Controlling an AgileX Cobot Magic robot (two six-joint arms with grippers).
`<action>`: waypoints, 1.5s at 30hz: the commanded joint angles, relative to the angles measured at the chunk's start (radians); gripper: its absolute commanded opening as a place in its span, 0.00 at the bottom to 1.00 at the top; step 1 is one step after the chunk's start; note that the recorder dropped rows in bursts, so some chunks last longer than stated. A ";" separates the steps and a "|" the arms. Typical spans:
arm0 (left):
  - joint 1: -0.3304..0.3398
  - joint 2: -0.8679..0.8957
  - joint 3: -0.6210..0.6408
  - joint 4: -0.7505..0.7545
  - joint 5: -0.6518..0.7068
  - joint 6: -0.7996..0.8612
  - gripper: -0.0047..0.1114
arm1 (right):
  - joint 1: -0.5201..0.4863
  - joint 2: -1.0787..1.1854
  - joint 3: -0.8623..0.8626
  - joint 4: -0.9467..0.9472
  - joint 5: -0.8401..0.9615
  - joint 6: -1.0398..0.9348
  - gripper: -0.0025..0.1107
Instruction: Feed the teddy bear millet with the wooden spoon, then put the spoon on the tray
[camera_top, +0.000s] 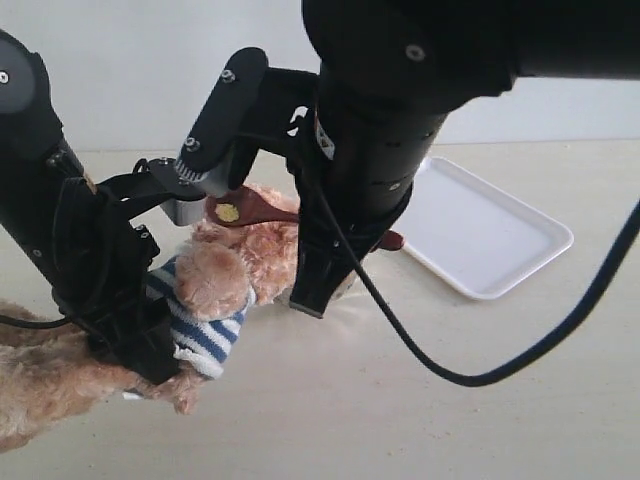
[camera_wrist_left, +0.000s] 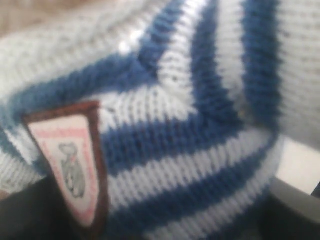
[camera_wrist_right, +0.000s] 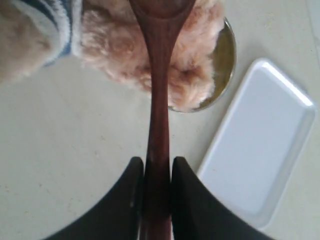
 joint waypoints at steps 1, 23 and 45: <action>-0.004 -0.002 -0.012 -0.016 0.011 0.007 0.08 | 0.001 0.007 -0.009 -0.081 0.086 -0.012 0.02; -0.004 -0.002 -0.012 -0.025 0.020 0.000 0.08 | 0.166 0.149 -0.009 -0.528 0.199 -0.056 0.02; -0.004 -0.002 -0.012 -0.027 0.045 -0.005 0.08 | 0.240 0.202 -0.005 -0.685 0.199 0.018 0.02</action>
